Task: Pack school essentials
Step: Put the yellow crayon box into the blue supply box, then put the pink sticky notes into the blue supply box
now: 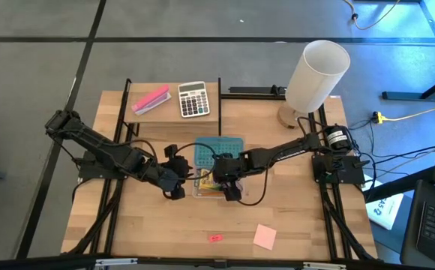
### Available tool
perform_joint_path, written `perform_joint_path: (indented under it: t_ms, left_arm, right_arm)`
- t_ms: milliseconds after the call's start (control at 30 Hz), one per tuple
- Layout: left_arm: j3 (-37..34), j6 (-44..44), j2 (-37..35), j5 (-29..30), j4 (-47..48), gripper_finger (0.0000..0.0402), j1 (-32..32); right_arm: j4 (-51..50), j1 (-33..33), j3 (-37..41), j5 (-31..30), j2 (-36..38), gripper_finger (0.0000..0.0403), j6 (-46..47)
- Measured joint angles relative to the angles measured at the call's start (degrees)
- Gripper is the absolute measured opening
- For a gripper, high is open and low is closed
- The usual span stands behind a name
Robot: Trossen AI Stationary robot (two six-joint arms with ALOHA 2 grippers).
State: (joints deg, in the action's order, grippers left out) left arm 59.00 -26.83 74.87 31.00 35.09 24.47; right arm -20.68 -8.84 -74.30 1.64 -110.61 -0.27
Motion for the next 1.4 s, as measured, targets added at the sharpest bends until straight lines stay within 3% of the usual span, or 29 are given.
perform_joint_path:
  t_ms: [367, 767, 1133, 1400]
  left_arm:
    - [0.0, 0.02, 0.0, 0.0, -0.01, 0.0086, 0.0]
    - [0.0, 0.02, 0.0, 0.0, 0.0, 0.0086, 0.0]
    - [0.0, 0.01, 0.0, 0.0, 0.0, 0.0086, -0.02]
    - [0.0, 0.02, 0.0, 0.0, -0.02, 0.0086, -0.01]
  right_arm:
    - [0.49, 1.2, 0.0, -0.45, 0.0, 0.0346, 4.28]
    - [2.29, 1.18, 0.0, -0.47, 0.0, 0.0398, 1.55]
    - [2.44, 1.39, 0.0, -0.42, 0.0, 0.0399, 1.25]
    - [2.34, 1.42, -0.02, 3.05, 0.98, 0.0399, 3.01]
